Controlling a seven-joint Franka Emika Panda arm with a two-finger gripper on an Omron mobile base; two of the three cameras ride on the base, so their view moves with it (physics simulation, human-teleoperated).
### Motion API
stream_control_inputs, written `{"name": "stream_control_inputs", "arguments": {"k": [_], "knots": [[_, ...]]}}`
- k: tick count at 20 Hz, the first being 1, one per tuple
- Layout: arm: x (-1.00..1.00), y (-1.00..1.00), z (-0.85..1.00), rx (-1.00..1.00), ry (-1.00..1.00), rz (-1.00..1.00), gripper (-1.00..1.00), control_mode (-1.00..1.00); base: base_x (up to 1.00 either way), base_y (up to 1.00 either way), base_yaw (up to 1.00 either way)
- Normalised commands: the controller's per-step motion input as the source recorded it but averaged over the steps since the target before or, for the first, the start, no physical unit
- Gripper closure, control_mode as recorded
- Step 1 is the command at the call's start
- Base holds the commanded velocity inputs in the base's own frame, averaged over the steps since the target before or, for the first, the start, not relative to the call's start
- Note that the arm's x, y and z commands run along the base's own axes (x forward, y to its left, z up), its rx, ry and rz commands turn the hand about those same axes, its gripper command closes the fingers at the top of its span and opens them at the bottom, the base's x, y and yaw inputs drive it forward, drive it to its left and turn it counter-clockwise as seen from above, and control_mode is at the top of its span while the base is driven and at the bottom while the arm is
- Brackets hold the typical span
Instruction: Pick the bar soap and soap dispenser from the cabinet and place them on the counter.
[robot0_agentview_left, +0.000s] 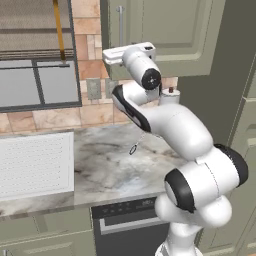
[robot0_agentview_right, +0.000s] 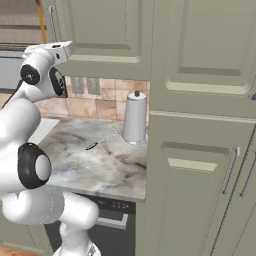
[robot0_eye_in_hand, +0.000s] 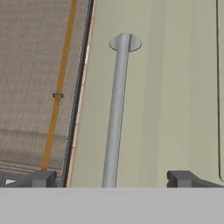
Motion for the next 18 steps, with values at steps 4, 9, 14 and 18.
{"name": "stream_control_inputs", "arguments": {"k": [4, 9, 14, 18], "knots": [[0.25, 0.06, -0.02, 0.00, 0.00, 0.00, -1.00, -1.00, 0.00, 0.00, 0.00], [0.25, 0.08, -0.04, 0.00, 0.00, 0.00, -1.00, -1.00, 0.00, 0.00, 0.00], [0.25, 0.14, -0.09, 0.00, 0.00, 0.00, -1.00, -1.00, 0.00, 0.00, 0.00], [0.24, 0.15, -0.10, 0.00, 0.00, 0.00, -1.00, -1.00, 0.00, 0.00, 0.00]]}}
